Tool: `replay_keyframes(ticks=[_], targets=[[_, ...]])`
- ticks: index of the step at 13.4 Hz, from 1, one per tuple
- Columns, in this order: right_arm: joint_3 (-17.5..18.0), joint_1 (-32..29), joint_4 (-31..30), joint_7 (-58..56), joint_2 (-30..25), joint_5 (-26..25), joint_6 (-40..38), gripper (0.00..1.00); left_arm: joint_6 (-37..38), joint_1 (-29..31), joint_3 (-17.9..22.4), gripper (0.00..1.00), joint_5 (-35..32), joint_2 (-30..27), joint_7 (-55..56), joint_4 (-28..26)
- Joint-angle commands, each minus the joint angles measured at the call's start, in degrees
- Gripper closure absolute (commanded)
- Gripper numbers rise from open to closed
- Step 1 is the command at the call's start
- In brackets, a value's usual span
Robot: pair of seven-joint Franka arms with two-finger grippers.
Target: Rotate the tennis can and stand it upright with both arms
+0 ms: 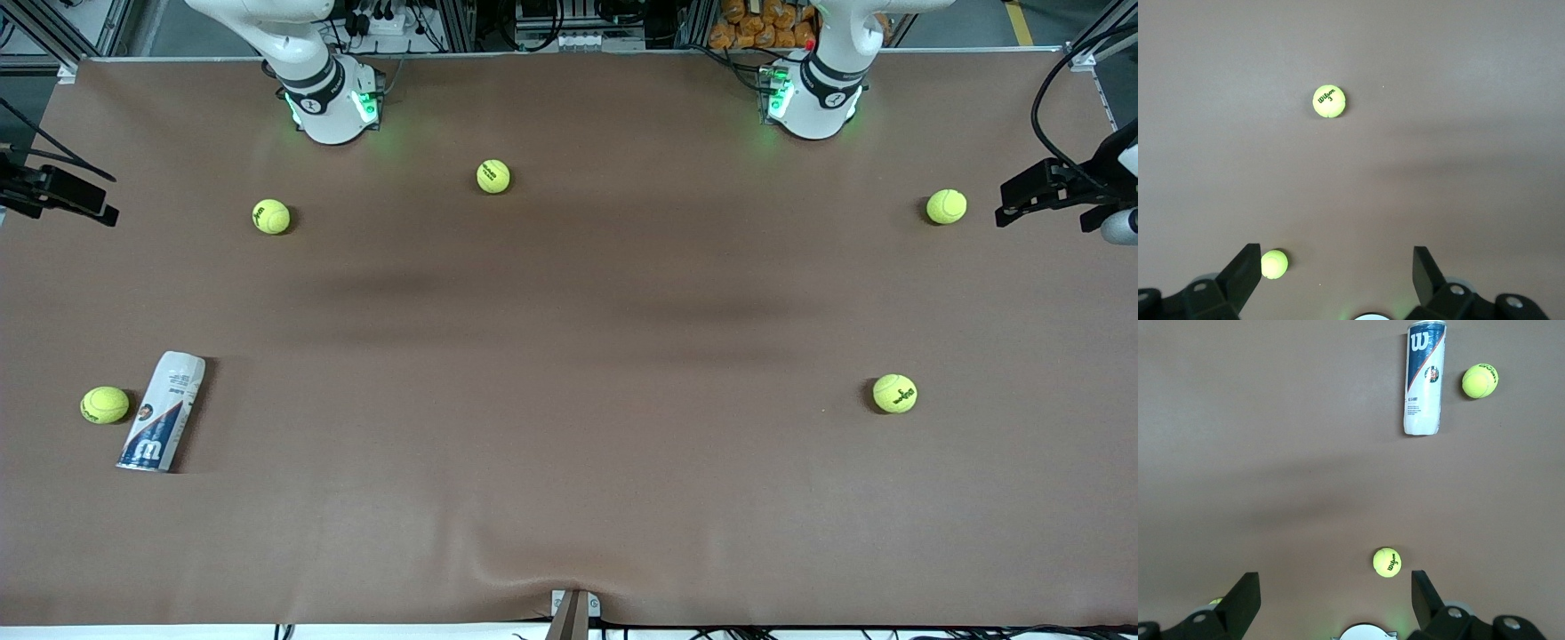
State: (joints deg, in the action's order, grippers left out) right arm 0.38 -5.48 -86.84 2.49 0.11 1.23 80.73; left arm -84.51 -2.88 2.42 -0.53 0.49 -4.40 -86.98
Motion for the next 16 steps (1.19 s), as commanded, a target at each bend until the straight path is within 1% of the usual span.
replay_keyframes(ticks=[1,12,13,16], targets=[[0.85,-0.59,-0.17,-0.03,-0.28,-0.35,-0.39,0.00,0.31,0.33,-0.49,0.00,-0.70,0.13,0.71,0.32],[0.93,-0.50,-0.43,-0.03,-0.46,-0.35,-1.27,0.00,0.31,0.85,-0.49,0.00,-0.70,0.04,0.54,0.23],[0.93,-0.59,-0.43,-0.03,-0.46,-0.26,-1.27,0.00,0.84,1.55,-0.58,0.00,-0.61,0.04,0.27,0.40],[0.85,-0.68,-0.34,-0.03,-0.46,-0.35,-2.33,0.00,1.63,1.12,-0.49,0.00,-0.61,0.22,0.27,0.58]])
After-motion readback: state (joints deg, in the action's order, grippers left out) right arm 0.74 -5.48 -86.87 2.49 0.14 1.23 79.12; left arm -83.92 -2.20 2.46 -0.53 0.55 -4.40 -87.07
